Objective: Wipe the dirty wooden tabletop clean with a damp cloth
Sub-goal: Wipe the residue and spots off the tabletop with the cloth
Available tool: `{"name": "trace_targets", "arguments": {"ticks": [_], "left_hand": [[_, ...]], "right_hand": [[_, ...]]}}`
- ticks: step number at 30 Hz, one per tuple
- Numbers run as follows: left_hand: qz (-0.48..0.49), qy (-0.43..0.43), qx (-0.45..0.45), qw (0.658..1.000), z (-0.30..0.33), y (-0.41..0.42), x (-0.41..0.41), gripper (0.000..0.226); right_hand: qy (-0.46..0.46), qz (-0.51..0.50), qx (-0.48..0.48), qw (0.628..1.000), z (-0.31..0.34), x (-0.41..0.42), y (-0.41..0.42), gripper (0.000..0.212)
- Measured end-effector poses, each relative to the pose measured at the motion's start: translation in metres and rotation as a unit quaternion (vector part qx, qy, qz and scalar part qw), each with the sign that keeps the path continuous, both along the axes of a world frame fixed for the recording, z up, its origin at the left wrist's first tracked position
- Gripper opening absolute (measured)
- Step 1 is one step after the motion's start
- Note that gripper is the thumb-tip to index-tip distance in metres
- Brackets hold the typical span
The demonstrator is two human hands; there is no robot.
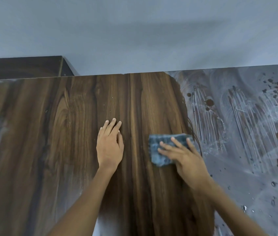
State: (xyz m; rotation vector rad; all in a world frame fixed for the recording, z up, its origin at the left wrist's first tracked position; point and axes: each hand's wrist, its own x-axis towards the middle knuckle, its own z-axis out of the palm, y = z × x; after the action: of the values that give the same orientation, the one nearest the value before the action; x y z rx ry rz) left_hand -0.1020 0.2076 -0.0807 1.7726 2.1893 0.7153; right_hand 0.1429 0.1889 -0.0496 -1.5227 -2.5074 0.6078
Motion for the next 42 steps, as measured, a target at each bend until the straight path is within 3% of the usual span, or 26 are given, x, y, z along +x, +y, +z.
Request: {"name": "trace_targets", "arguments": {"ticks": [3,6,11,14,17,21,24,27,31,35,37,42], "left_hand": [[-0.009,0.004,-0.009,1.000,0.003,-0.023,0.001,0.035],[-0.019,0.010,-0.029,0.999,0.005,-0.045,0.005,0.037],[-0.027,0.022,-0.047,0.998,0.004,-0.087,0.007,0.052],[-0.028,0.026,-0.048,0.998,0.003,-0.115,0.006,0.052],[-0.024,0.023,-0.056,0.998,0.002,-0.140,0.007,0.052],[-0.027,0.030,-0.068,0.997,0.002,-0.168,0.007,0.053],[-0.024,0.037,-0.072,0.996,0.002,-0.187,0.009,0.053],[-0.021,0.042,-0.082,0.996,0.002,-0.205,0.010,0.053],[-0.040,0.052,-0.093,0.994,0.001,-0.227,0.006,0.052],[-0.054,0.060,-0.097,0.992,0.001,-0.250,0.000,0.052],[-0.055,0.064,-0.103,0.991,0.000,-0.261,-0.001,0.052],[-0.047,0.068,-0.114,0.990,0.001,-0.280,-0.001,0.054]], "right_hand": [[-0.023,-0.099,0.011,0.995,0.005,-0.024,0.041,0.057],[-0.017,-0.117,0.009,0.993,0.002,-0.063,0.053,0.056],[0.004,0.004,-0.001,1.000,0.001,-0.082,-0.016,0.063],[-0.009,0.087,-0.031,0.996,-0.001,-0.054,-0.076,0.063],[-0.020,0.136,-0.032,0.990,0.003,-0.006,-0.115,0.079],[-0.041,0.032,-0.010,0.999,0.013,0.019,-0.077,0.071],[-0.039,-0.059,0.005,0.997,0.013,-0.013,-0.038,0.059],[-0.003,-0.099,0.005,0.995,0.008,-0.060,-0.049,0.062],[0.008,0.025,-0.012,1.000,0.004,-0.082,-0.133,0.071],[-0.067,0.164,-0.047,0.983,0.006,-0.028,-0.215,0.087],[-0.072,0.134,-0.044,0.987,0.012,0.004,-0.222,0.092],[-0.024,-0.026,-0.022,0.999,0.015,-0.007,-0.152,0.066]]}}
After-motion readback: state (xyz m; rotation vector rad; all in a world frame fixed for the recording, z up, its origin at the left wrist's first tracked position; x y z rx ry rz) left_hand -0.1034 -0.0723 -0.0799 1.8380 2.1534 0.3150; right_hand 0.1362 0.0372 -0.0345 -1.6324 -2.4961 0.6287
